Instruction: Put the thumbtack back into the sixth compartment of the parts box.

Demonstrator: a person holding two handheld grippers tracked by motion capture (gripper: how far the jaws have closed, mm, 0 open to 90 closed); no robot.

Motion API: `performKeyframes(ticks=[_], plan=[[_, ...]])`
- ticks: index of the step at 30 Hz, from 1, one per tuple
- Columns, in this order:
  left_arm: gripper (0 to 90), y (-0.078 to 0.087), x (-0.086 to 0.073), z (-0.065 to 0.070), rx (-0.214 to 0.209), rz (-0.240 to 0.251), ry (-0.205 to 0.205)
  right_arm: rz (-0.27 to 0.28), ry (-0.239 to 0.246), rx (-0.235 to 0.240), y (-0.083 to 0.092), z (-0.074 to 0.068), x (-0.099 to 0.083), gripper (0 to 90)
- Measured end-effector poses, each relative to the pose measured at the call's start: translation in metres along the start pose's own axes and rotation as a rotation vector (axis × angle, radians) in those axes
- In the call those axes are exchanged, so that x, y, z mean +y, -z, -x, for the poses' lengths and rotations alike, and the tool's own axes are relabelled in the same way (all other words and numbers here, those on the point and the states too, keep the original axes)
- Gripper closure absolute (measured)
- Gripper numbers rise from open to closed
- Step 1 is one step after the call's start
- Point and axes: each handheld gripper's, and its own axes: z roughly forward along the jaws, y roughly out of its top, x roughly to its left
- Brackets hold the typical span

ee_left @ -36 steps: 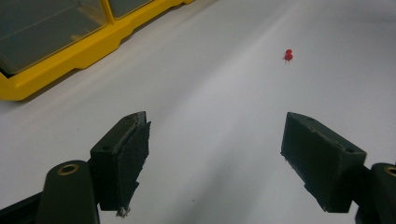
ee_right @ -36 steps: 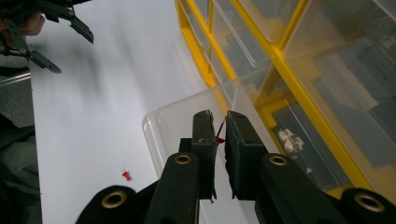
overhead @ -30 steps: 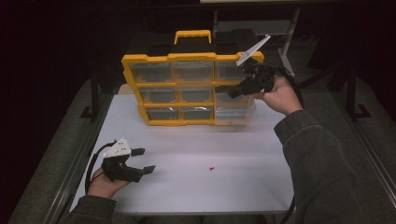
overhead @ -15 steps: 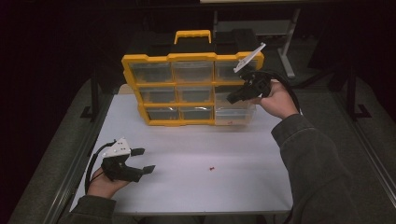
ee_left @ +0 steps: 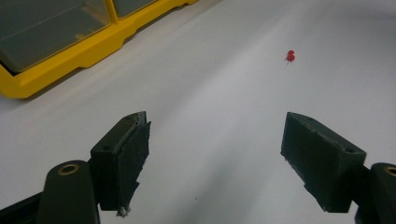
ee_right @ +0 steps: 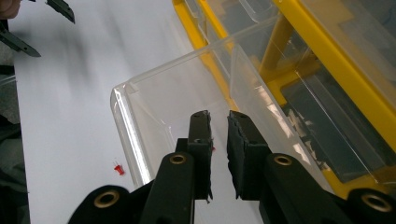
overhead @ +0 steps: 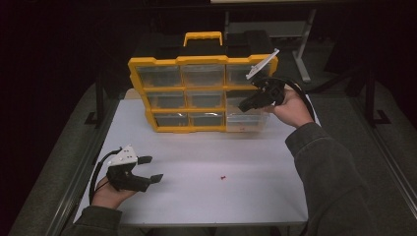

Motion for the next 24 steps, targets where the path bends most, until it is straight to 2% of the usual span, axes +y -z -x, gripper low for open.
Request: performKeyframes(ticks=[7,11,14,18,20,23,24], plan=[[23.0,0.000,0.000,0.000,0.000,-0.003,-0.003,0.041,0.022,0.018,0.010,-0.007,0.003,78.0],[23.2,-0.001,0.000,-0.001,-0.001,0.002,-0.008,0.064,0.049,0.064,0.015,-0.022,0.011,76.7],[23.2,-0.001,0.000,-0.001,0.002,-0.003,-0.010,0.066,0.070,0.073,0.017,-0.030,0.015,76.7],[23.3,-0.001,0.000,0.001,-0.001,0.014,0.008,0.067,0.111,0.075,0.017,-0.041,0.018,76.1],[23.3,-0.001,0.000,0.000,-0.001,0.001,-0.009,0.077,0.128,0.088,0.015,-0.047,0.017,76.0],[23.3,-0.001,0.000,0.000,-0.001,-0.001,-0.007,0.087,0.145,0.109,0.009,-0.053,0.013,75.8],[23.3,-0.001,0.000,0.001,-0.001,0.009,0.007,0.081,0.153,0.110,0.007,-0.055,0.012,75.6]])
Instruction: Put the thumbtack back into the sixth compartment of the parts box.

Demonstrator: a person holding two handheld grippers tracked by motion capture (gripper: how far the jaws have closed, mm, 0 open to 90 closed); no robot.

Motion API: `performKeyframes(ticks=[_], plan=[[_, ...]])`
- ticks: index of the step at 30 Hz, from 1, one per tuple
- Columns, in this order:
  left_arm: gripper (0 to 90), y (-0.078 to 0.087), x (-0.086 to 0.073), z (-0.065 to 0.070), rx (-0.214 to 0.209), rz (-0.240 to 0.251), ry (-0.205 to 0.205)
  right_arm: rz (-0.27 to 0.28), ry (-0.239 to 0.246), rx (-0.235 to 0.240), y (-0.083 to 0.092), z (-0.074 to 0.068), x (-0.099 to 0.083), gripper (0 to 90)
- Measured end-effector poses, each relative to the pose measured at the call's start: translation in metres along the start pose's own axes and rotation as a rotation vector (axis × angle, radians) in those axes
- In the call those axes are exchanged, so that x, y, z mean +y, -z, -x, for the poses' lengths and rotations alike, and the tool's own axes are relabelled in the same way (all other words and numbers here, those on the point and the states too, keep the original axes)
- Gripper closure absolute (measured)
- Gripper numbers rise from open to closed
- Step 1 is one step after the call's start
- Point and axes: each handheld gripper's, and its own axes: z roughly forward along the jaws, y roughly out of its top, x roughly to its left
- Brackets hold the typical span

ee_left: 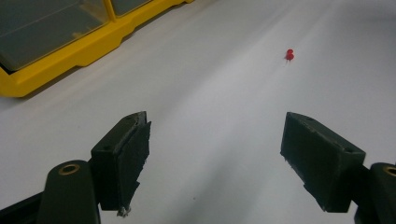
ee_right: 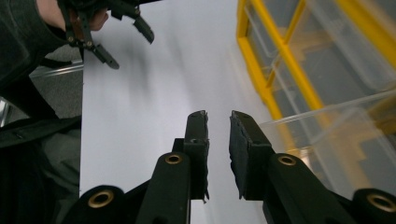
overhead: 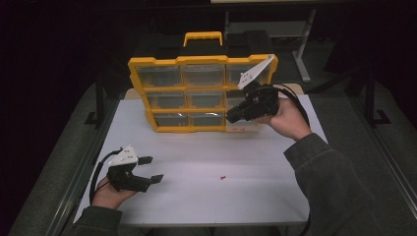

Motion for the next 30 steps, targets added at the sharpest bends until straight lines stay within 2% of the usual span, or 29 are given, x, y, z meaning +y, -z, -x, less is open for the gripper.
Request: performKeyframes(ticks=[2,5,13,21,23,25,28,30], plan=[[23.3,0.000,0.000,0.000,0.000,0.002,-0.003,-0.013,0.008,-0.001,-0.005,-0.004,-0.002,75.2],[23.2,0.000,0.000,0.000,0.000,-0.002,-0.002,0.004,0.031,0.025,-0.009,-0.011,-0.005,73.1],[23.3,0.000,0.001,0.000,0.001,-0.002,-0.011,-0.013,0.068,0.076,-0.030,-0.030,-0.014,71.9],[23.3,0.001,0.001,0.000,0.005,0.007,-0.006,-0.035,0.048,0.082,-0.055,-0.039,-0.031,72.0],[23.3,0.002,0.001,-0.001,0.006,0.001,-0.016,-0.036,0.051,0.083,-0.061,-0.040,-0.036,71.9],[23.3,0.001,0.000,0.000,0.004,-0.004,-0.005,-0.041,0.048,0.092,-0.068,-0.043,-0.041,72.0],[23.3,0.001,0.001,-0.001,0.003,-0.012,-0.021,-0.053,0.057,0.086,-0.080,-0.046,-0.049,72.3],[23.3,0.001,0.001,-0.001,0.002,-0.007,-0.012,-0.068,0.046,0.093,-0.089,-0.047,-0.056,72.4]])
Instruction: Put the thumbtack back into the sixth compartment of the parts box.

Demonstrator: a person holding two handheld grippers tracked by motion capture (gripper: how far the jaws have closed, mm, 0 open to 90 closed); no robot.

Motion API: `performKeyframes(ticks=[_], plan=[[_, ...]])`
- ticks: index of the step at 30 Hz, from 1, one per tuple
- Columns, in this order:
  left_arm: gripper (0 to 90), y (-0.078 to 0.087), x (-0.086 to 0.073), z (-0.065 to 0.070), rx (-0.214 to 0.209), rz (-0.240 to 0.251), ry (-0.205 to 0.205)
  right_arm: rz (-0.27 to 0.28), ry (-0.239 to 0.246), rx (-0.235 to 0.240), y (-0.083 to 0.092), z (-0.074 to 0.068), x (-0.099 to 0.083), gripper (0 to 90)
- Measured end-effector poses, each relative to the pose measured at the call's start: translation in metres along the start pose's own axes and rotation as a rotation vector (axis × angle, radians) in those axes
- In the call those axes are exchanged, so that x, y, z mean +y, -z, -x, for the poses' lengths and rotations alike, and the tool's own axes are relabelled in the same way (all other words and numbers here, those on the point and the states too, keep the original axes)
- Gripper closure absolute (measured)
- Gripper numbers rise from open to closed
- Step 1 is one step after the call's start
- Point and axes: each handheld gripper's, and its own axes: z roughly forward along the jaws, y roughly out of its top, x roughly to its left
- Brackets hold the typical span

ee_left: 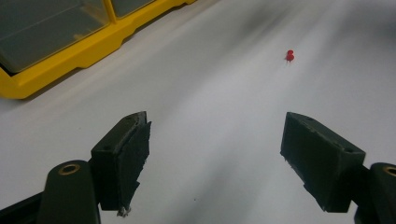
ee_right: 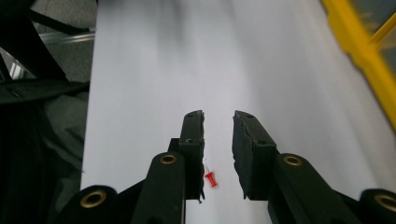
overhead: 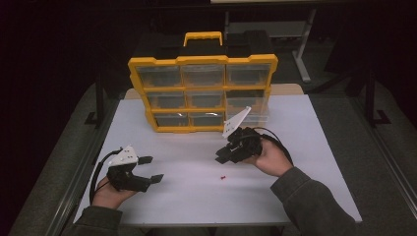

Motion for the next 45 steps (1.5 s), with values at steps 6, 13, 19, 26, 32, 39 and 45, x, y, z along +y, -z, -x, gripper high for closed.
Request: performKeyframes(ticks=[6,13,19,26,32,39,45], plan=[[23.3,0.000,0.000,0.000,-0.001,-0.005,0.000,-0.045,-0.022,0.018,-0.023,0.002,-0.015,72.5],[23.3,0.000,-0.001,0.000,-0.001,-0.007,0.001,-0.087,-0.045,0.035,-0.045,0.006,-0.030,73.0],[23.4,0.000,0.000,0.000,0.000,0.006,0.005,-0.108,-0.054,0.041,-0.056,0.006,-0.038,73.7],[23.5,0.000,-0.001,0.000,-0.001,0.003,0.002,-0.133,-0.040,0.042,-0.067,0.006,-0.044,75.6],[23.5,0.000,-0.001,0.000,0.003,0.005,0.005,-0.151,-0.040,0.029,-0.070,0.005,-0.045,77.5],[23.5,0.000,-0.001,0.000,0.003,0.006,0.003,-0.169,-0.018,0.021,-0.074,0.003,-0.045,80.5],[23.5,0.001,0.001,0.001,0.002,0.007,0.003,-0.155,-0.029,0.026,-0.073,0.004,-0.048,81.2]])
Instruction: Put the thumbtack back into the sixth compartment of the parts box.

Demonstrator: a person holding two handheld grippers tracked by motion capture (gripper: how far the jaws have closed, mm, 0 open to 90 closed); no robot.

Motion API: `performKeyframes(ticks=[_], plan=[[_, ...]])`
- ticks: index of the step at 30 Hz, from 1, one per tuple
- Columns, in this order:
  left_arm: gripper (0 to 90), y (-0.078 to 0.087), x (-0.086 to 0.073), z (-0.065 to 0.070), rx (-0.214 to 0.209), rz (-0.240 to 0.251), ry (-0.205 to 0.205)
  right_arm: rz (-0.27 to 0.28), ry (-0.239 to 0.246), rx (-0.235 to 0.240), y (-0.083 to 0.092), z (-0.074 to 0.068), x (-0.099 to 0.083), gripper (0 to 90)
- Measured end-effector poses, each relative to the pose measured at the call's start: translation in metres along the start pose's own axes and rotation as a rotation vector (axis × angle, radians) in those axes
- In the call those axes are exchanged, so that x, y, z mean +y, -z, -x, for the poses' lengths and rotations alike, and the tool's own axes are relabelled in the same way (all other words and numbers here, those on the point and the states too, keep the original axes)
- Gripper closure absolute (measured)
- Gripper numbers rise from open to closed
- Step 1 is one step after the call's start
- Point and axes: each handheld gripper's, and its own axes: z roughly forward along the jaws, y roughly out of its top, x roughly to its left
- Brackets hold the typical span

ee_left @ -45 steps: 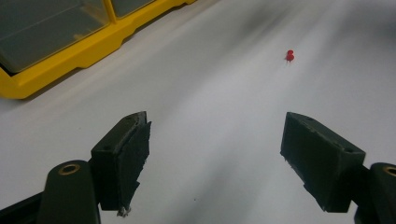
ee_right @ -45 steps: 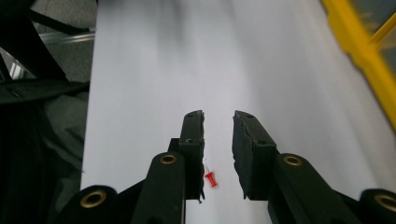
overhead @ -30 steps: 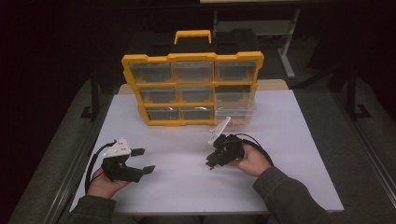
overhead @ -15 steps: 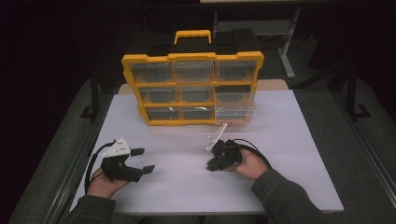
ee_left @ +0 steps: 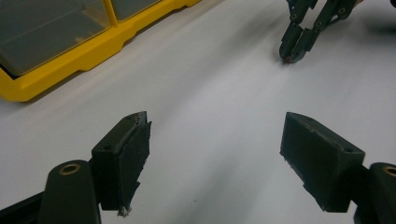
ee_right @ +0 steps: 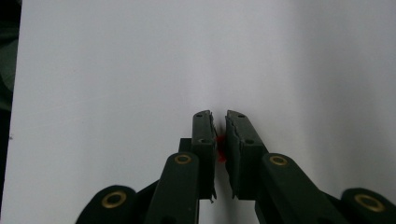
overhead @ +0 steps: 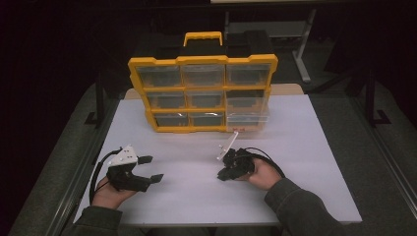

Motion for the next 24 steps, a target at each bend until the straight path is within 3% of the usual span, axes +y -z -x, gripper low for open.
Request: performKeyframes(ticks=[15,24], plan=[[23.5,0.000,-0.001,-0.001,-0.002,-0.006,-0.001,0.027,-0.019,0.033,0.002,0.007,0.000,81.5],[23.5,-0.001,0.000,-0.001,-0.001,-0.010,-0.007,0.062,-0.047,0.035,0.015,0.013,0.005,81.5]])
